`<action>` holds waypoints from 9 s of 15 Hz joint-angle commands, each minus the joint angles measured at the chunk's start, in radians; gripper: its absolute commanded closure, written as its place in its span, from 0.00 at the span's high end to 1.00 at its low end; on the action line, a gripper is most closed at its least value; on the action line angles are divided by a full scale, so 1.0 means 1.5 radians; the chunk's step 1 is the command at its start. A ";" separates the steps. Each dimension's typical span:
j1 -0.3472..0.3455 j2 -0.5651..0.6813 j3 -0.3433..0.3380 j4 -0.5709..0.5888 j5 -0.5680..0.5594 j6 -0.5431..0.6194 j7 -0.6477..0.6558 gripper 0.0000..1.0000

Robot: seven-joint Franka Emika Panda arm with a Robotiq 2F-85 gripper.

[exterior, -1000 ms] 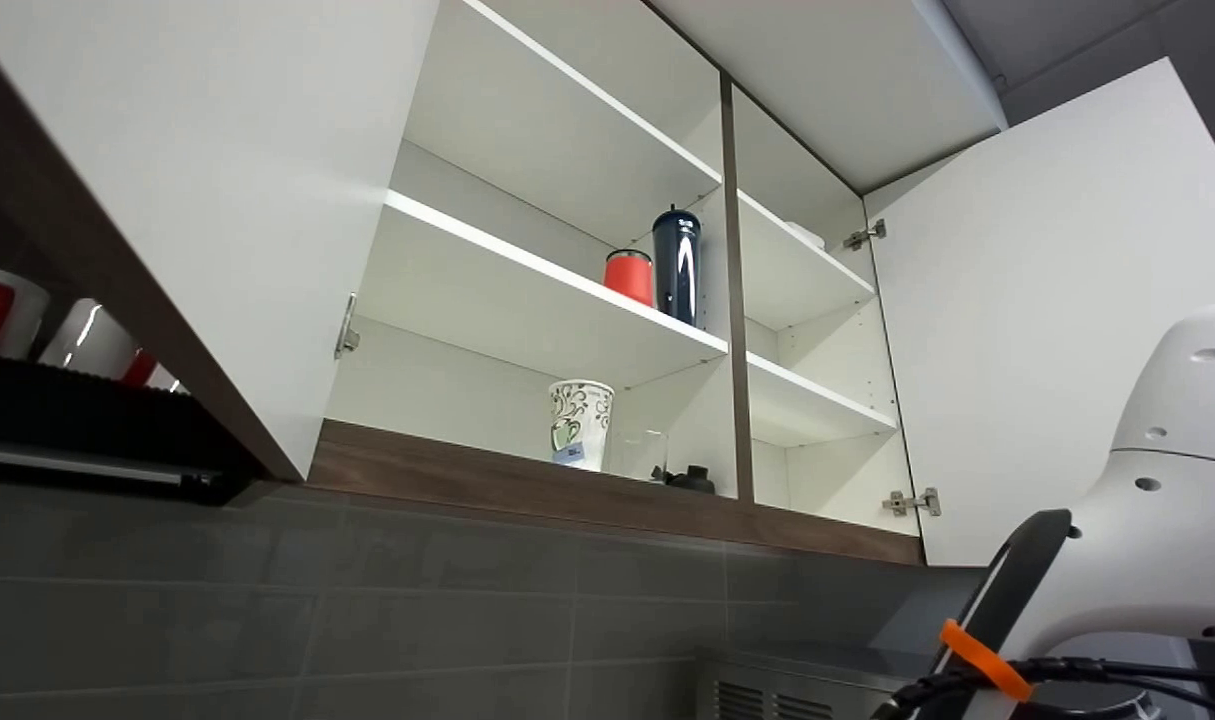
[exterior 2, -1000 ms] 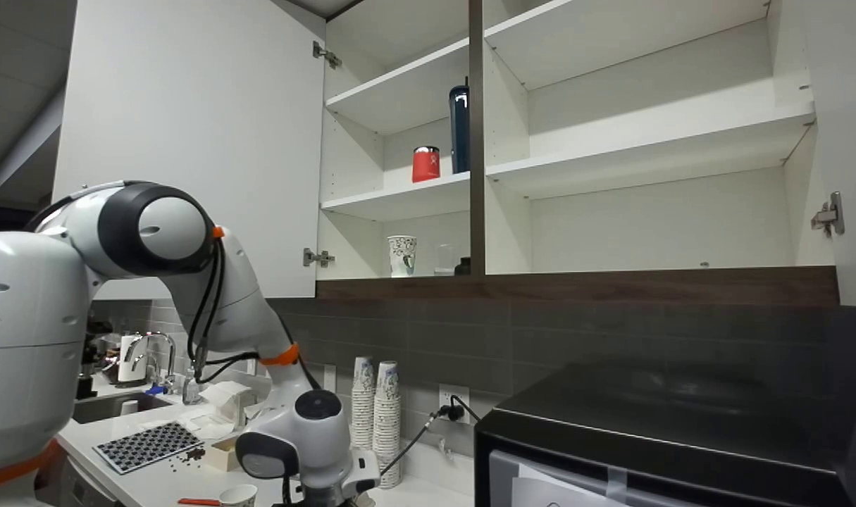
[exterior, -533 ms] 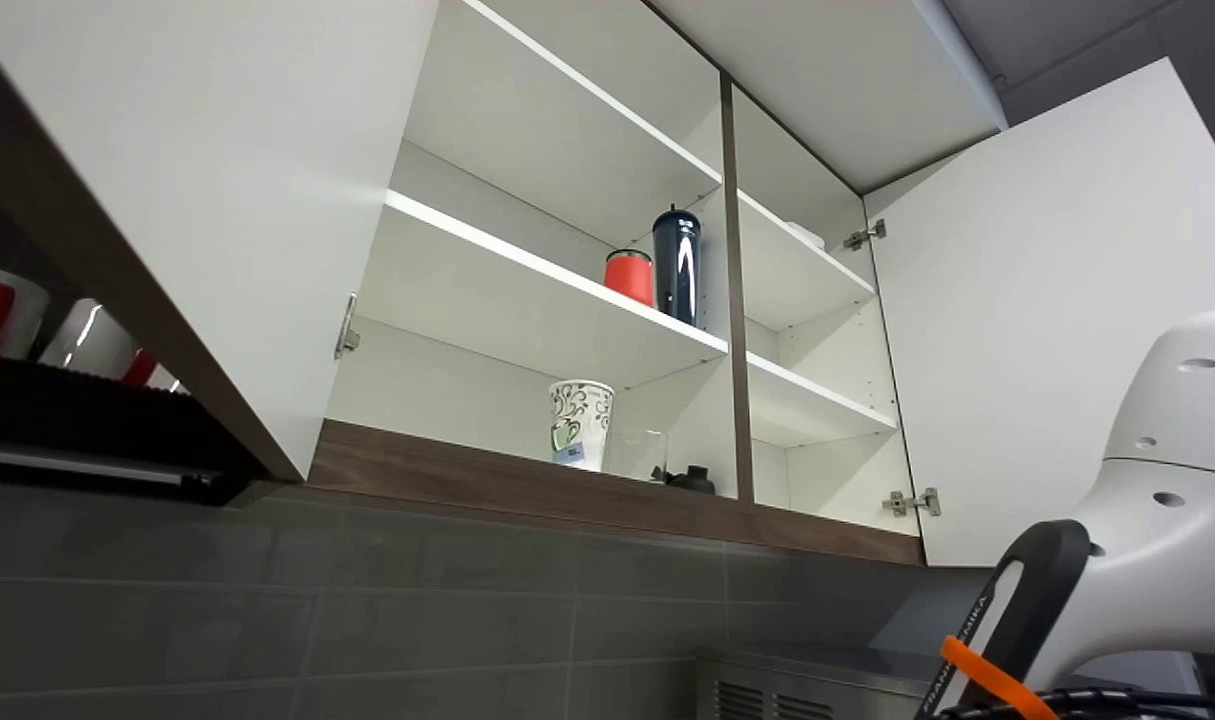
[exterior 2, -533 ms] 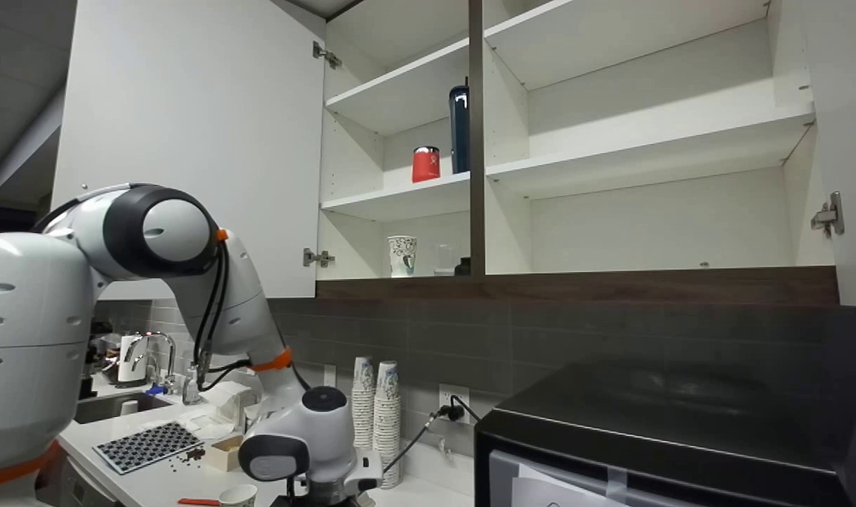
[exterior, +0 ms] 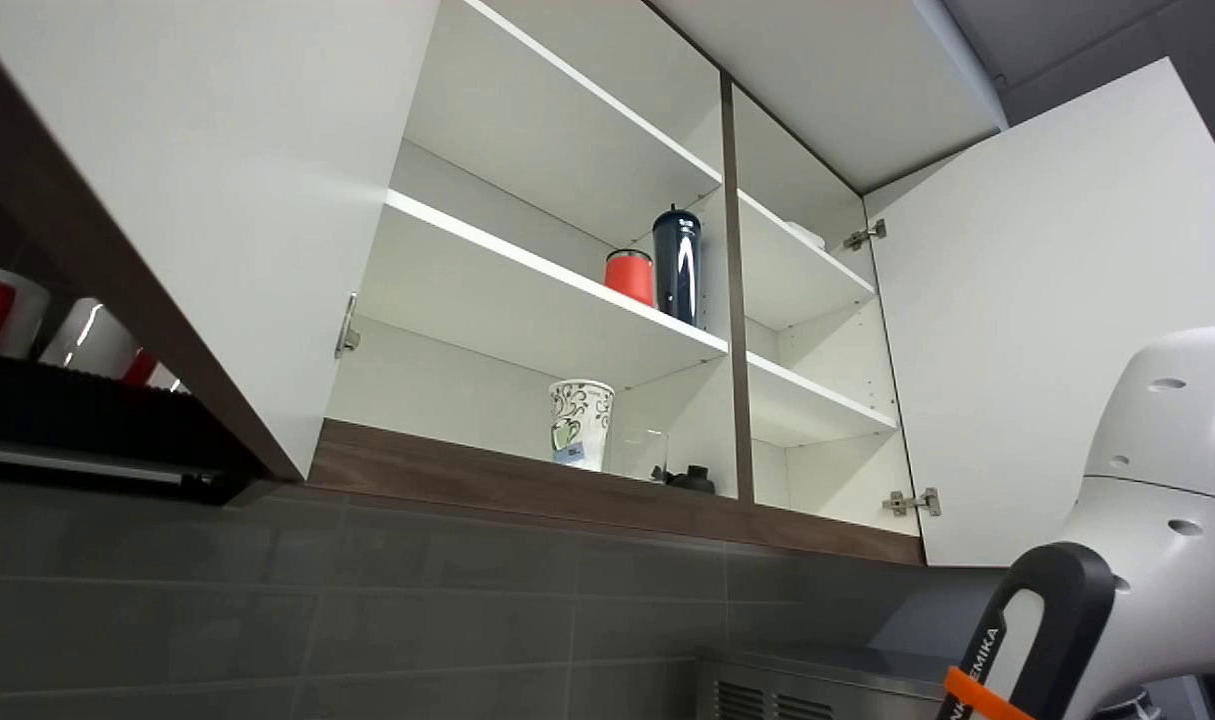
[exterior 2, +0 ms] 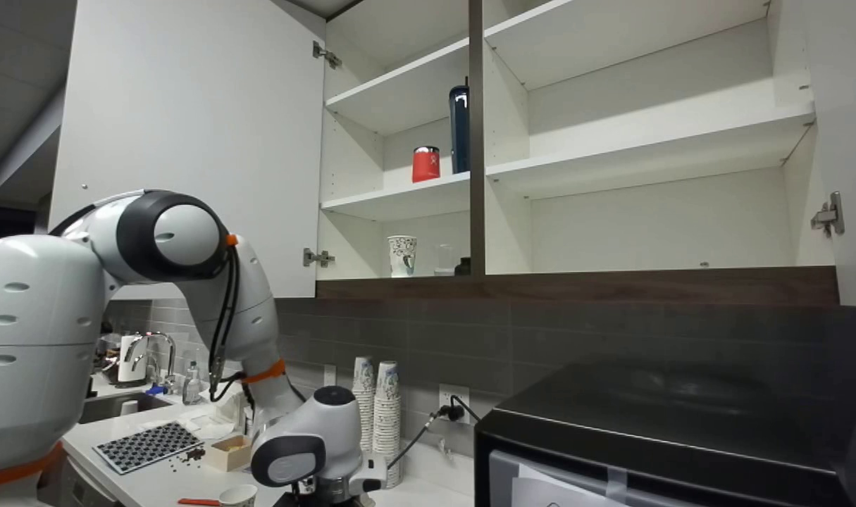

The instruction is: Put the chopsticks in the cup, then put the bowl in the top cabinet

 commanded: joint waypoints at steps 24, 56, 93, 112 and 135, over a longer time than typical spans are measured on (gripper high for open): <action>-0.089 -0.107 0.086 0.042 -0.256 -0.090 0.220 0.01; -0.112 0.124 0.131 0.180 -0.217 0.057 0.214 0.88; -0.264 0.338 0.177 0.384 0.123 -0.317 0.050 1.00; -0.260 0.350 0.169 0.393 0.149 -0.314 0.025 0.71; -0.280 0.299 0.165 0.357 0.165 -0.276 -0.085 0.00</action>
